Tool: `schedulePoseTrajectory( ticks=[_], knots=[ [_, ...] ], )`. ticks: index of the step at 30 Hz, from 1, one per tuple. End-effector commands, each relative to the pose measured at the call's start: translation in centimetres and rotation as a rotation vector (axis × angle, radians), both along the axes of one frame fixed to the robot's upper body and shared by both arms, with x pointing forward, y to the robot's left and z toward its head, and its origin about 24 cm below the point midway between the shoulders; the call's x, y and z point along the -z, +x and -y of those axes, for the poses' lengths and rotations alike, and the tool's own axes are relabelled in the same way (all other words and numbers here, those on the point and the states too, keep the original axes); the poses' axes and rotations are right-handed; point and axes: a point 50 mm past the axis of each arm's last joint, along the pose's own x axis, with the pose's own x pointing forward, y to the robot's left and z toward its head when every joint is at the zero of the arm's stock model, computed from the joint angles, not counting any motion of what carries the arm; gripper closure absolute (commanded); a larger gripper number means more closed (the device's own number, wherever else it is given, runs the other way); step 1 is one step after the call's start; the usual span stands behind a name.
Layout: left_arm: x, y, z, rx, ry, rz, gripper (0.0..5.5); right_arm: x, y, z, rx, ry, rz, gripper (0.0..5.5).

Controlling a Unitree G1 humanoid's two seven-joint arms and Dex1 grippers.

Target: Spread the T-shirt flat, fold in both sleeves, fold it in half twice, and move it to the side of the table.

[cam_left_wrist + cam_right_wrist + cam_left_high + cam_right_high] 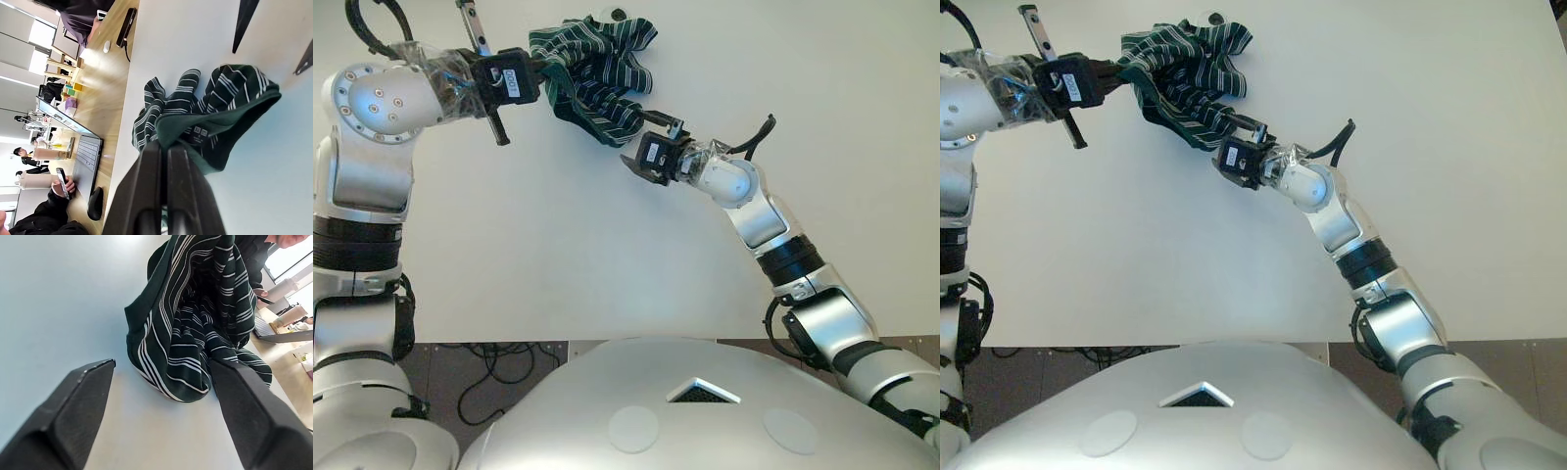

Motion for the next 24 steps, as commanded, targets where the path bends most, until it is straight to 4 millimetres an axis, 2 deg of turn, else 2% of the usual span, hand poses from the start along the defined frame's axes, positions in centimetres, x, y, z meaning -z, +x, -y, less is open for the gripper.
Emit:
schedulePoseTrajectory(
  ticks=[1, 11, 15, 17, 21, 24],
  knots=[
    [-1.4, -0.2, 0.7, 0.022, -0.038, 0.025, 5.50, -0.2, 0.4, -0.5, 0.032, 0.036, -0.018, 2.25],
    [-2.4, -0.3, 0.9, 0.012, -0.071, 0.036, 5.50, -0.1, 0.6, -0.7, 0.044, 0.042, -0.016, 3.74],
    [-2.4, -0.4, 0.8, 0.003, -0.078, 0.038, 5.50, -0.2, 0.7, -0.5, 0.051, 0.054, -0.019, 4.64],
    [-2.4, -0.4, 0.7, -0.005, -0.081, 0.041, 5.50, -0.6, 1.0, -0.3, 0.065, 0.069, -0.012, 4.90],
    [-2.6, -0.3, 0.4, -0.018, -0.082, 0.048, 5.50, -2.1, 1.8, 0.5, 0.144, 0.167, 0.003, 5.47],
    [-2.8, 0.2, -0.4, -0.058, -0.082, 0.077, 5.50, -5.5, 3.9, 3.2, 0.302, 0.362, 0.026, 5.47]
  ],
)
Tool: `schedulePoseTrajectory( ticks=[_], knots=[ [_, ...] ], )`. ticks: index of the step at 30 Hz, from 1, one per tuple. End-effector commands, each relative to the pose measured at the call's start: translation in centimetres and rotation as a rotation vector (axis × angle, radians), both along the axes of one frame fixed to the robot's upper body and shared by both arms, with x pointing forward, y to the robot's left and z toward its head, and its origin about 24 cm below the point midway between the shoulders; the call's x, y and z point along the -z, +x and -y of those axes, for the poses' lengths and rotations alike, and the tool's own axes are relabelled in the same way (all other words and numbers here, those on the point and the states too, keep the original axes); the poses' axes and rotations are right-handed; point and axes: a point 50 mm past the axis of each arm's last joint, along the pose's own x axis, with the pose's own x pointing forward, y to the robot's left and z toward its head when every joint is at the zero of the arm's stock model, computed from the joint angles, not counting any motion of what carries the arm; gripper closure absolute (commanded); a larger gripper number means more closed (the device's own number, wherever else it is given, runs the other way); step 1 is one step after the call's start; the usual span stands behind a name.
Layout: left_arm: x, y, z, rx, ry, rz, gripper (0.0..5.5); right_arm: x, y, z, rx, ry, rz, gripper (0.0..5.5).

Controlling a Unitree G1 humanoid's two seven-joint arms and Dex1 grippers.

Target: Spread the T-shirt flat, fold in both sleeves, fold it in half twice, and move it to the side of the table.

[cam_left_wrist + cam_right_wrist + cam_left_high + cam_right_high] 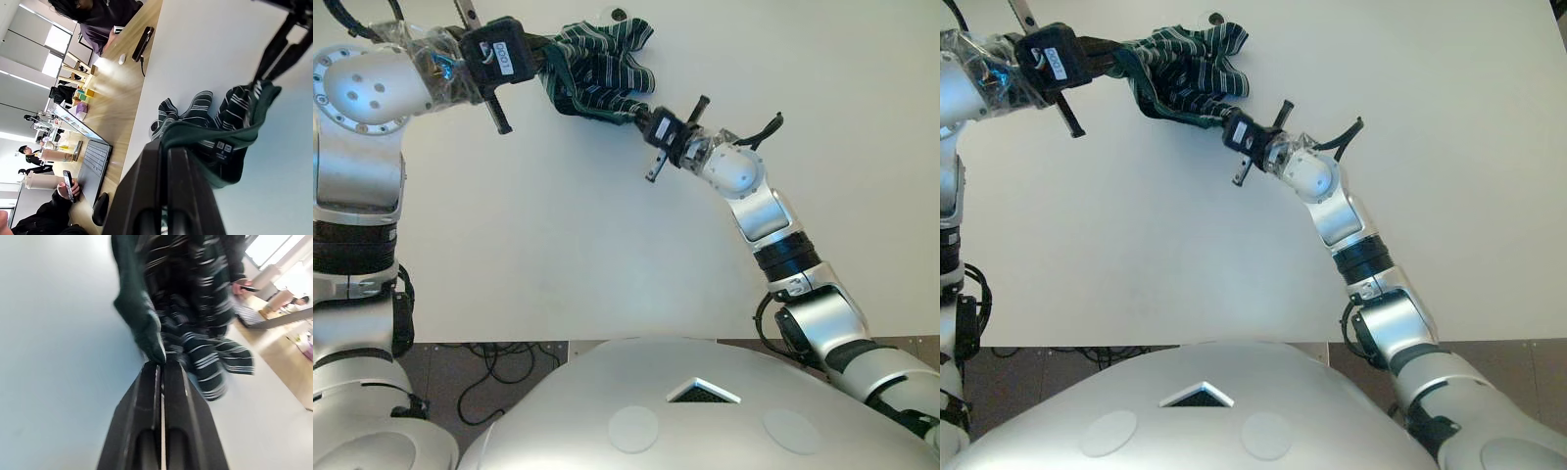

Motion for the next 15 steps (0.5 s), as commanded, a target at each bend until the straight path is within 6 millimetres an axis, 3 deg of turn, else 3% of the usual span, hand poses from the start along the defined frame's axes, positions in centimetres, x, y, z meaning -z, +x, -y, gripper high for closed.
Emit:
schedulePoseTrajectory(
  ticks=[1, 6, 11, 15],
  knots=[
    [-0.8, 1.0, -1.2, -0.062, 0.003, 0.061, 5.50, -5.1, 3.0, 3.2, 0.184, 0.235, 0.056, 5.47],
    [-2.4, 4.1, -1.7, -0.117, -0.022, 0.161, 5.50, -12.0, 6.7, 5.8, 0.237, 0.369, 0.158, 5.47],
    [-6.3, 9.0, -0.8, -0.167, -0.033, 0.288, 5.50, -17.1, 10.4, 6.5, 0.252, 0.346, 0.234, 5.47],
    [-9.6, 11.6, 0.2, -0.227, -0.045, 0.367, 5.50, -20.7, 12.1, 6.8, 0.288, 0.285, 0.312, 5.47]
  ],
)
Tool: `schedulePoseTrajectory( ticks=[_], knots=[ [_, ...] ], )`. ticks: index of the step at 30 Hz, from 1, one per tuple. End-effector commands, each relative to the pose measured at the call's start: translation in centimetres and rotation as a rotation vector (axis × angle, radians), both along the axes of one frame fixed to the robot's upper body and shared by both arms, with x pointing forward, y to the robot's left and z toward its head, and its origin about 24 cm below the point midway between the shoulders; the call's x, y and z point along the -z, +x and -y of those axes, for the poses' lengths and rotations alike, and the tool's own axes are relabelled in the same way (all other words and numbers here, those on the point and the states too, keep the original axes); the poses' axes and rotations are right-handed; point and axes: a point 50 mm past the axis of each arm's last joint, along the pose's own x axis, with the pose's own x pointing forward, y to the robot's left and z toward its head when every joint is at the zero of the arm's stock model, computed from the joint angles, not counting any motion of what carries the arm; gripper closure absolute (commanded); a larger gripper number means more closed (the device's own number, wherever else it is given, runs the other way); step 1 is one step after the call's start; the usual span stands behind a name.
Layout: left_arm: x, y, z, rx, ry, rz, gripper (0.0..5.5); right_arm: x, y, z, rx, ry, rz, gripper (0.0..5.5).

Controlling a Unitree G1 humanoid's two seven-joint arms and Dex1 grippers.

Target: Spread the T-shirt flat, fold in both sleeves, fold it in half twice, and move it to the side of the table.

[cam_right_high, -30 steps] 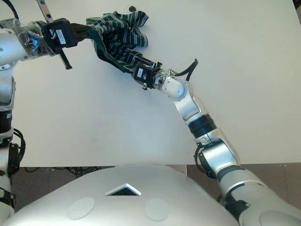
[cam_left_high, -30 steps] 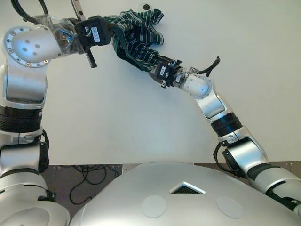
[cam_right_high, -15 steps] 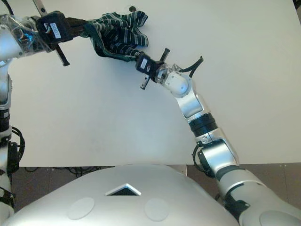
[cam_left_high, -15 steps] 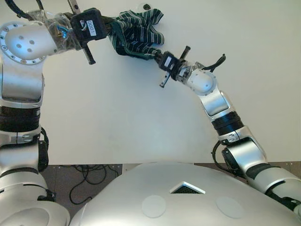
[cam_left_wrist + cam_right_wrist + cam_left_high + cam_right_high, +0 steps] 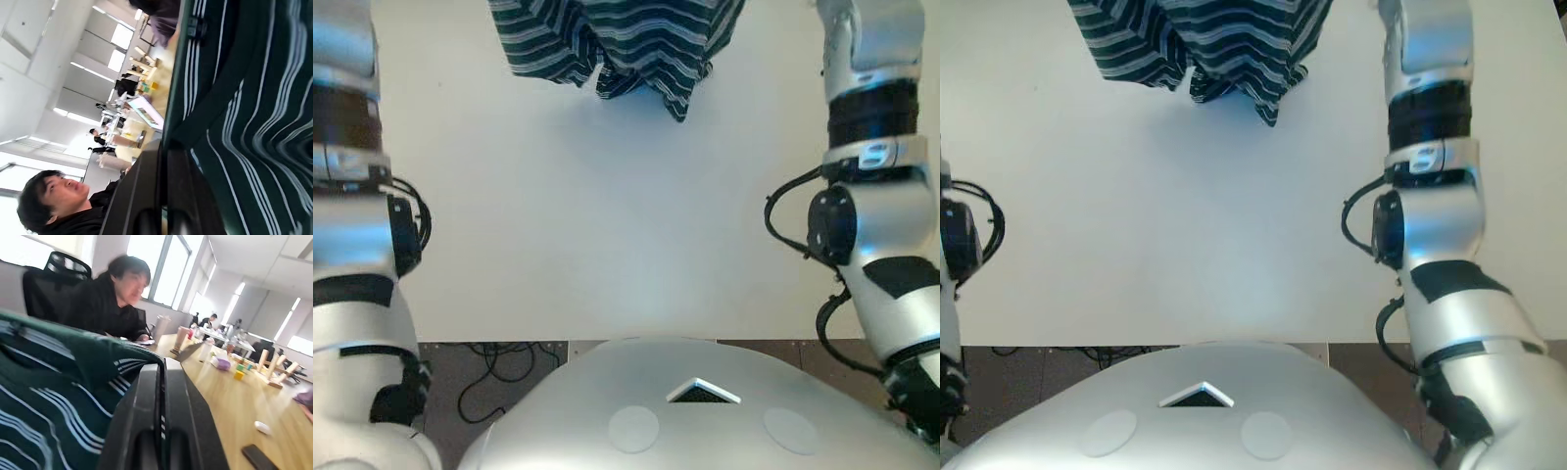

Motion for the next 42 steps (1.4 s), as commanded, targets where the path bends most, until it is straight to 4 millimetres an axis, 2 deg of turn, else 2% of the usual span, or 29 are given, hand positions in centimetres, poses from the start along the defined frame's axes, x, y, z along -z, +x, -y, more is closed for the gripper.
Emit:
schedulePoseTrajectory(
  ticks=[1, 8, 15, 19, 22, 25, 28, 31, 33, 36, 39, 42],
  knots=[
    [-3.6, 2.2, 0.6, -0.080, 0.005, 0.090, 5.50, -4.6, 1.4, 1.1, 0.077, -0.071, 0.096, 5.47],
    [-8.4, 2.9, 0.4, -0.230, -0.005, 0.255, 5.50, -8.7, 1.8, 1.3, 0.216, -0.204, 0.206, 5.47],
    [-11.6, 2.4, 1.4, -0.247, -0.060, 0.401, 5.50, -12.2, 1.2, 1.6, 0.352, -0.316, 0.395, 5.47],
    [-12.6, 2.0, 1.1, -0.241, -0.088, 0.429, 5.50, -13.2, 0.8, 1.7, 0.351, -0.372, 0.461, 5.47],
    [-11.7, 1.8, 0.6, -0.157, -0.078, 0.325, 5.50, -12.3, 0.7, 1.7, 0.243, -0.458, 0.446, 5.47],
    [-10.2, 1.1, -0.9, -0.028, -0.062, 0.156, 5.50, -10.8, 0.3, 2.9, 0.112, -0.534, 0.404, 5.47],
    [-10.1, -0.6, -2.9, 0.124, -0.150, -0.014, 5.50, -9.8, -0.6, 4.6, -0.055, -0.569, 0.350, 5.47],
    [-10.1, -2.5, -4.3, 0.272, -0.240, -0.161, 5.50, -9.1, -2.1, 5.4, -0.258, -0.587, 0.285, 5.47],
    [-9.9, -4.4, -4.6, 0.372, -0.268, -0.254, 5.50, -8.4, -3.8, 5.6, -0.411, -0.599, 0.221, 5.47],
    [-8.2, -8.1, -3.9, 0.486, -0.201, -0.404, 5.50, -6.5, -7.0, 5.3, -0.618, -0.621, 0.092, 5.47],
    [-5.6, -12.0, -2.3, 0.555, -0.101, -0.545, 5.50, -3.1, -10.5, 4.7, -0.770, -0.664, -0.059, 5.47],
    [-2.7, -14.5, -1.4, 0.561, -0.028, -0.670, 5.50, 0.1, -13.1, 4.1, -0.855, -0.681, -0.188, 5.47]
  ],
)
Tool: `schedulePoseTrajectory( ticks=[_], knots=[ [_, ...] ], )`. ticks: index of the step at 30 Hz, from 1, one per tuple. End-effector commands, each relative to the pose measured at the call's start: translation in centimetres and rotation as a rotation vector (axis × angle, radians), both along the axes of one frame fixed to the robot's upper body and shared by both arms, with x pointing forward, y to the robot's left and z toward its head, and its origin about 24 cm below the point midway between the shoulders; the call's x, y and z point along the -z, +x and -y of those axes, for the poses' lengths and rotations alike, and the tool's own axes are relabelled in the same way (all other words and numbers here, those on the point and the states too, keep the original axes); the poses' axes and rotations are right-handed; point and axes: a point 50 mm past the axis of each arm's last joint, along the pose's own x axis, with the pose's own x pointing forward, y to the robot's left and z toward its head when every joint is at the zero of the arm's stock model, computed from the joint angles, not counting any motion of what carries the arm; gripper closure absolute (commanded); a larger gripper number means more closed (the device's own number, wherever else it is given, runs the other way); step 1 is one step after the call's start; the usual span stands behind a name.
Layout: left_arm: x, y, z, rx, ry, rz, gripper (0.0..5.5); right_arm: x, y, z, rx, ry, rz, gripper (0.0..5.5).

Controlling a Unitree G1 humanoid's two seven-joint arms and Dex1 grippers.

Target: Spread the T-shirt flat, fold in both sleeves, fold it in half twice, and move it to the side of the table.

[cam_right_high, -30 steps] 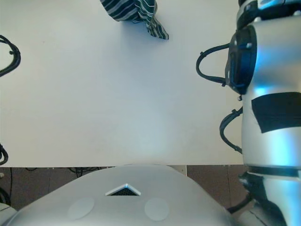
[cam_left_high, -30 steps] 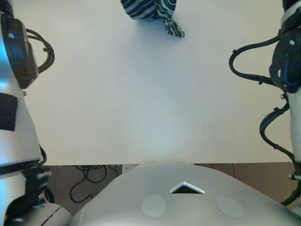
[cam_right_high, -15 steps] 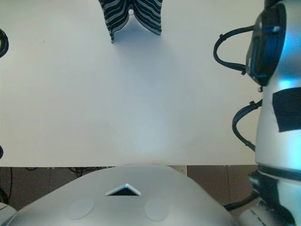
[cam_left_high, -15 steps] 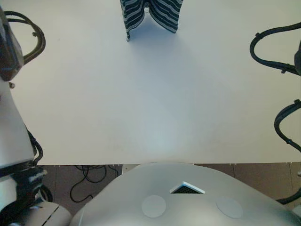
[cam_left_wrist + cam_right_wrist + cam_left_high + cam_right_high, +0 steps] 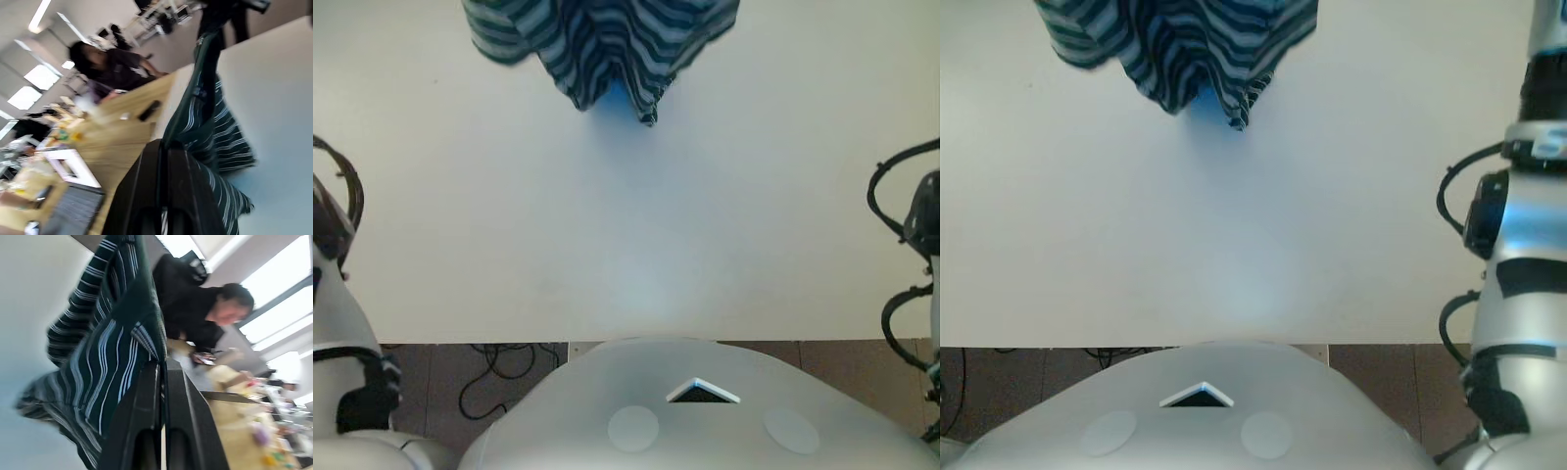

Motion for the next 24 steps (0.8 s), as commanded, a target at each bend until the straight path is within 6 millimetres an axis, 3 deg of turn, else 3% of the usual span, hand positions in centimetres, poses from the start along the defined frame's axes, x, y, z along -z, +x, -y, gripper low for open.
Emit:
schedulePoseTrajectory(
  ticks=[1, 4, 8, 9, 12, 15, 18, 22, 24],
  knots=[
    [4.3, -7.1, 2.3, 0.156, 0.246, -0.181, 5.50, 5.0, -7.1, -0.8, -0.168, -0.200, -0.258, 5.47],
    [8.5, -9.5, 2.9, 0.175, 0.361, -0.294, 5.50, 9.0, -10.4, -1.2, -0.197, -0.282, -0.429, 5.47],
    [12.9, -12.3, 3.8, 0.194, 0.448, -0.409, 5.50, 12.9, -13.5, -1.1, -0.188, -0.360, -0.596, 5.47],
    [13.9, -13.0, 4.0, 0.196, 0.465, -0.436, 5.24, 13.8, -14.1, -1.2, -0.175, -0.362, -0.629, 5.50],
    [15.9, -14.3, 4.2, 0.191, 0.490, -0.492, 4.87, 15.6, -15.3, -1.8, -0.141, -0.342, -0.704, 5.50],
    [17.1, -14.7, 3.8, 0.164, 0.493, -0.535, 4.40, 16.9, -15.8, -2.3, -0.093, -0.306, -0.748, 4.98],
    [16.8, -14.3, 3.4, 0.127, 0.443, -0.528, 4.36, 16.9, -15.9, -2.0, -0.069, -0.300, -0.760, 4.50],
    [15.6, -10.1, 3.0, -0.100, 0.235, -0.415, 4.36, 15.1, -12.9, -1.0, 0.041, -0.175, -0.719, 4.40],
    [15.9, -8.5, 2.8, -0.198, 0.182, -0.406, 4.53, 14.5, -11.7, -0.5, 0.087, -0.107, -0.719, 4.66]
  ],
)
